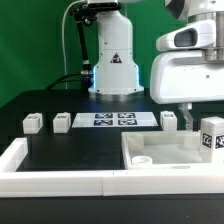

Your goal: Assemble square table

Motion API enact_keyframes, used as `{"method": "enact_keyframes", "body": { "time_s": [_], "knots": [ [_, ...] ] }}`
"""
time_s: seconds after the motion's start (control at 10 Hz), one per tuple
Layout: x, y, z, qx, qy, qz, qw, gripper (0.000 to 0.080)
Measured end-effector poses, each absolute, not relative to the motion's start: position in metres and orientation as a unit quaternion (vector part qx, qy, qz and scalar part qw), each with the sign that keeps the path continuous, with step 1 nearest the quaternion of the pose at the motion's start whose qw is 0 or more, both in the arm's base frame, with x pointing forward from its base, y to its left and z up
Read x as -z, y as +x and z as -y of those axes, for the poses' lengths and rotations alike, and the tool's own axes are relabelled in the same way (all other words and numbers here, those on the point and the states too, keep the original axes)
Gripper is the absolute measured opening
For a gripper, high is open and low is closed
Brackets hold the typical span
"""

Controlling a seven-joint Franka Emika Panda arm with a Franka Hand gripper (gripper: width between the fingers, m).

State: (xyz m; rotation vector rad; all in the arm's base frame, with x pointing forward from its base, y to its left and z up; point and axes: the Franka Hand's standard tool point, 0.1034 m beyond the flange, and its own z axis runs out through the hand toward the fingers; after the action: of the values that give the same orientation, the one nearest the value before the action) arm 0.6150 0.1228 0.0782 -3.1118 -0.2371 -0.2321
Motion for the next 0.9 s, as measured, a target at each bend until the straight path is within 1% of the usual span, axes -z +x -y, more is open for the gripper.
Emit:
{"method": "enact_keyframes", "body": {
  "time_s": [0.1, 0.2, 0.3, 0.4, 0.5, 0.7, 0.9],
  "knots": [
    [-0.0781, 0.6151, -0.1224, 0.074, -0.994, 0.080, 0.005, 0.0649],
    [-0.0776, 0.6149, -0.1223, 0.074, -0.994, 0.080, 0.005, 0.0547],
    [-0.0774, 0.6148, -0.1222, 0.074, -0.994, 0.080, 0.005, 0.0547],
    [-0.0772, 0.6147, -0.1221, 0.074, -0.994, 0.080, 0.005, 0.0362],
    [-0.0773, 0.6148, -0.1221, 0.074, -0.994, 0.079, 0.005, 0.0290],
    [-0.0772, 0.6148, -0.1222, 0.074, -0.996, 0.058, 0.006, 0.0290],
    [-0.0771, 0.6149, -0.1215, 0.073, -0.997, -0.004, 0.011, 0.0290]
  ]
}}
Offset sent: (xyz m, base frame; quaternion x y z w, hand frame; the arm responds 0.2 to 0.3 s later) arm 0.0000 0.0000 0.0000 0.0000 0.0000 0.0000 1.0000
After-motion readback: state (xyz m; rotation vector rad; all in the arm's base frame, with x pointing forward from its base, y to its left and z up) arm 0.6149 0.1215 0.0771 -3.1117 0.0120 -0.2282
